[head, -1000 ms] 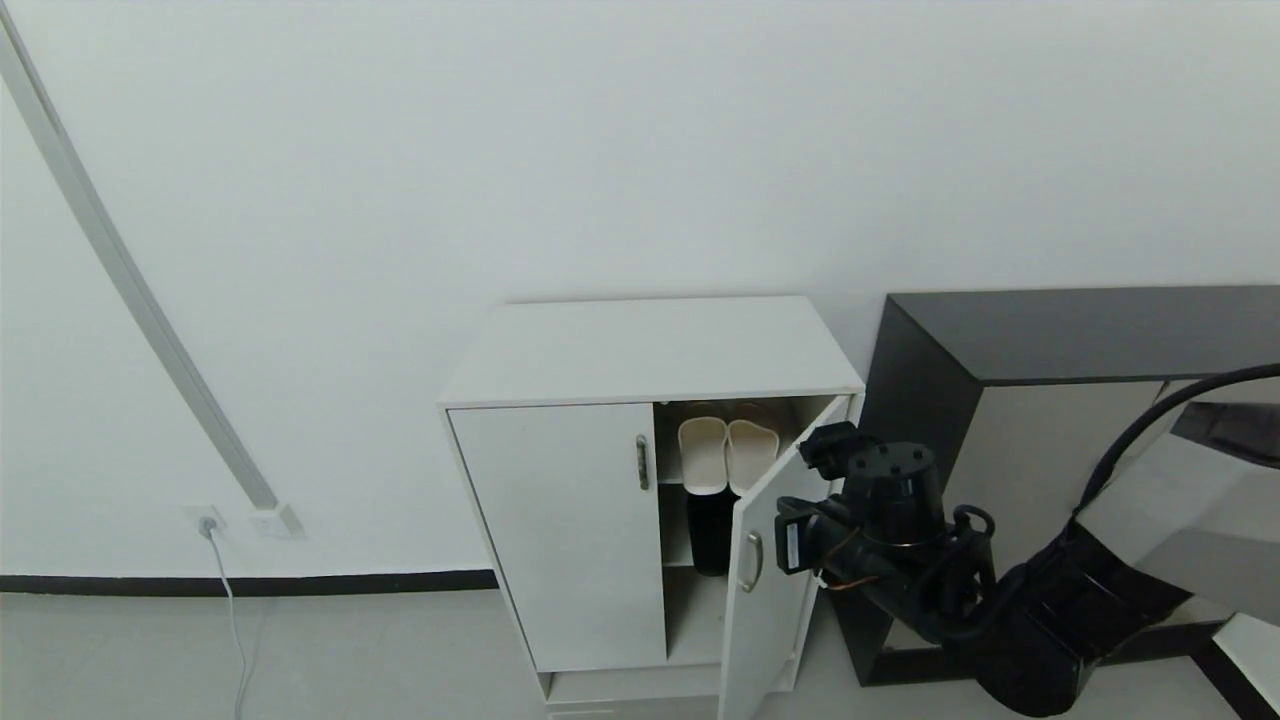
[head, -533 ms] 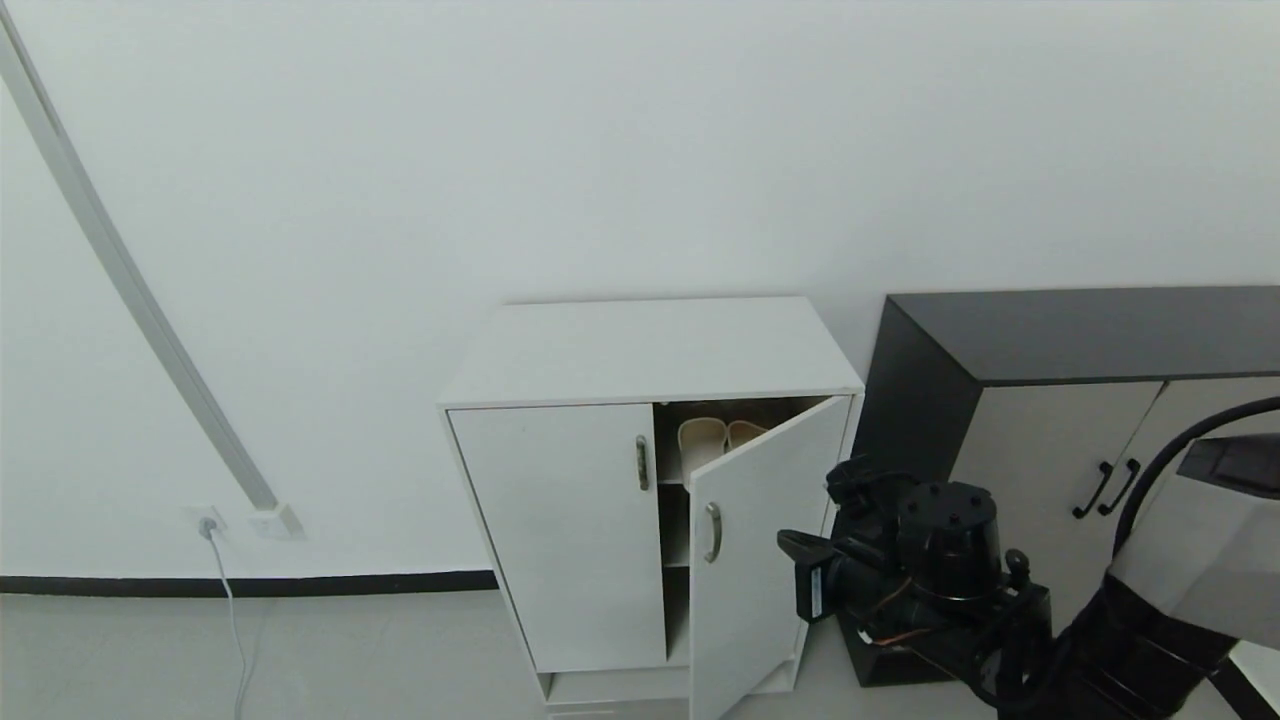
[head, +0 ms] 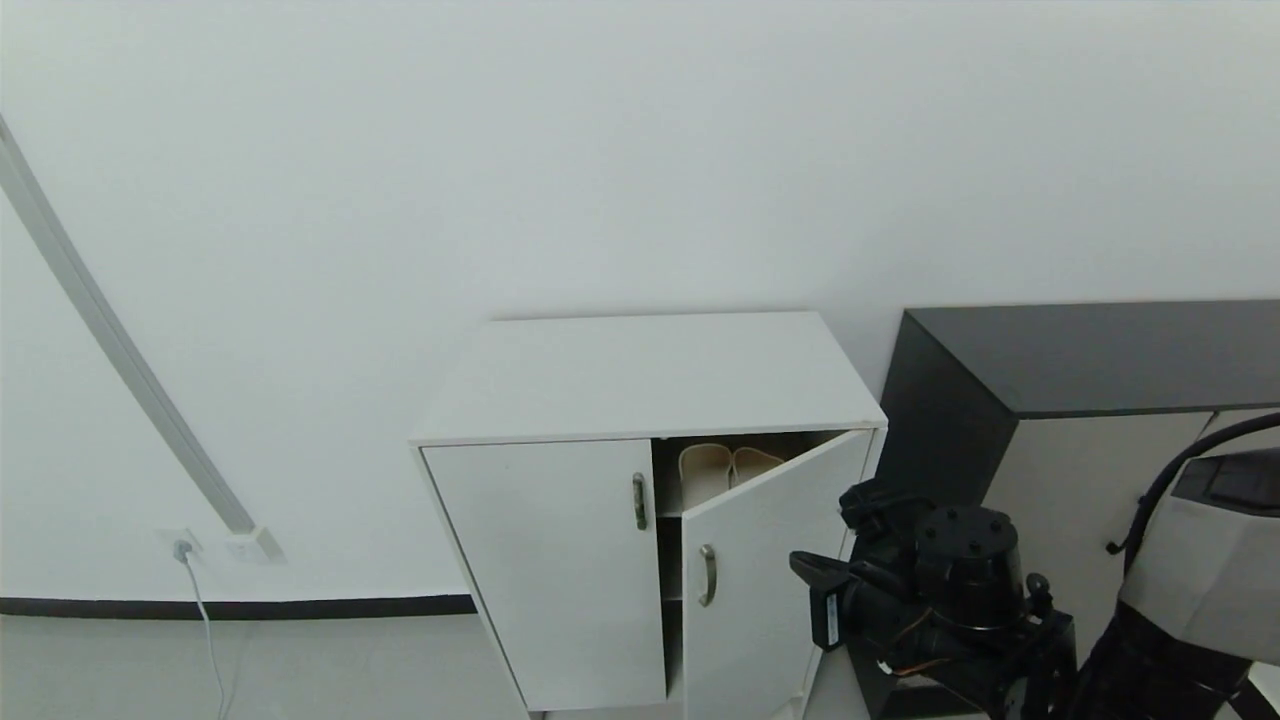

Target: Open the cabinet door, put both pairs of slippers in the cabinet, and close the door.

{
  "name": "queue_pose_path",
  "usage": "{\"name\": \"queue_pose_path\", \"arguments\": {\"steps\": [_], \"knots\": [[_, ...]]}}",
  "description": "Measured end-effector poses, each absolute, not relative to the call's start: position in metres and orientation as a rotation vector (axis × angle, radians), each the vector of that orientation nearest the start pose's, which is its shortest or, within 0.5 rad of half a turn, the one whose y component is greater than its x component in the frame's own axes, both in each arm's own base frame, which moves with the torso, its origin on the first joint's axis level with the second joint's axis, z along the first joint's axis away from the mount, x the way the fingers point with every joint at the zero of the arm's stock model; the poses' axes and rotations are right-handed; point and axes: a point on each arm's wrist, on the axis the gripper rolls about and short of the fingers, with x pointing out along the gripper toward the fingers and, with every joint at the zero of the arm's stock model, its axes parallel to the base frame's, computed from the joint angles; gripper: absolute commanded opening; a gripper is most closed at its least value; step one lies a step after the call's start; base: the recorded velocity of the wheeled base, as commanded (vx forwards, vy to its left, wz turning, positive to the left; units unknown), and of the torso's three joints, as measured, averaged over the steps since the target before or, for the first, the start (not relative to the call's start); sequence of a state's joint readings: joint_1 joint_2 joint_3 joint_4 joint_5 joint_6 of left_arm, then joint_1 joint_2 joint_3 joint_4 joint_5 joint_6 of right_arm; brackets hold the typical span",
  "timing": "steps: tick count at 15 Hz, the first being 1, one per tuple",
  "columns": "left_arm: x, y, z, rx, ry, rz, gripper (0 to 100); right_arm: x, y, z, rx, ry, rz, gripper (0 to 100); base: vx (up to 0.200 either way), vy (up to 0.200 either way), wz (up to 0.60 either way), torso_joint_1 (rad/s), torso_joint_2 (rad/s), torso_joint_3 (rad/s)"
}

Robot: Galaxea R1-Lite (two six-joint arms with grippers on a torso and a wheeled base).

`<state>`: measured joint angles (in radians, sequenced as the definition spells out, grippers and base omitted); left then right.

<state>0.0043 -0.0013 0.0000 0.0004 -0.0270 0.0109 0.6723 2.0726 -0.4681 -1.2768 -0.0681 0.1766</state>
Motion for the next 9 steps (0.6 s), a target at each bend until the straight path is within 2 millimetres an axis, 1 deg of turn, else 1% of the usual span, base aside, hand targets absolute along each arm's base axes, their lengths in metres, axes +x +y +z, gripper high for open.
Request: {"name": "queue_pose_path", "arguments": {"steps": [4, 7, 9], "knots": [[-0.023, -0.001, 0.075, 0.011, -0.001, -0.023, 0, 0.251, 0.198, 0.050, 0.052, 0.354, 0.571, 0, 0.000, 0.000, 0.00, 0.000, 0.00, 0.000], [-0.023, -0.001, 0.075, 0.010, -0.001, -0.023, 0, 0.264, 0.208, 0.047, 0.061, 0.337, 0.571, 0, 0.000, 0.000, 0.00, 0.000, 0.00, 0.000], [-0.023, -0.001, 0.075, 0.011, -0.001, -0.023, 0, 0.277, 0.214, 0.043, 0.067, 0.322, 0.562, 0, 0.000, 0.000, 0.00, 0.000, 0.00, 0.000]]}}
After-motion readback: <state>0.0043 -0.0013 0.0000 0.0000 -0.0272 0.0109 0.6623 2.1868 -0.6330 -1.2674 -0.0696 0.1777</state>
